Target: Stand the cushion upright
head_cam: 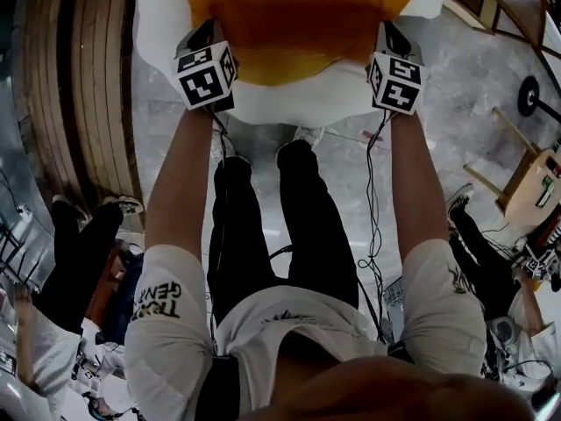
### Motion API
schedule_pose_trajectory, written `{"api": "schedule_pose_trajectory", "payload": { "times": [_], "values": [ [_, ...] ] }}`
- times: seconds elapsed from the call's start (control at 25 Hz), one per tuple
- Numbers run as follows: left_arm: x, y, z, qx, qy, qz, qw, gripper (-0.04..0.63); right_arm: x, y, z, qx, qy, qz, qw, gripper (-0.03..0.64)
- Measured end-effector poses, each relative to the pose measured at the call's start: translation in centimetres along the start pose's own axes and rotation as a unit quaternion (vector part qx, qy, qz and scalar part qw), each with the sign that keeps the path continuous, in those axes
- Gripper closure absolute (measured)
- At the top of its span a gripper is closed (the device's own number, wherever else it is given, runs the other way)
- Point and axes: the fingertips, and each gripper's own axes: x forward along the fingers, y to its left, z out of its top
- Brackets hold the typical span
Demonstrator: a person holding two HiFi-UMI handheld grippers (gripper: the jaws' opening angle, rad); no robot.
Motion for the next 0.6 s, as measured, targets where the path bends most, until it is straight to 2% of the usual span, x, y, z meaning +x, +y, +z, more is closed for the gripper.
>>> {"api": "schedule_pose_trajectory", "payload": {
  "times": [0.12, 0.32, 0.48, 0.6],
  "values": [
    [-3.7, -1.9, 2.5, 0.011, -0.028, -0.021, 0.9993, 0.574, -3.6, 2.3, 3.0, 0.009, -0.04, 0.012, 0.999, 0.588],
    [-10.7, -4.6, 7.9, 0.009, -0.063, -0.064, 0.9959, 0.575, -10.0, 5.7, 8.3, 0.056, -0.077, 0.033, 0.995, 0.589],
    [-17.7, -6.3, 12.2, 0.047, -0.091, -0.083, 0.9912, 0.575, -16.5, 8.7, 13.6, 0.07, -0.116, 0.04, 0.99, 0.589],
    [-22.7, -7.4, 16.0, 0.061, -0.122, -0.096, 0.986, 0.575, -21.4, 10.3, 19.1, 0.075, -0.164, 0.04, 0.983, 0.589]
  ]
}}
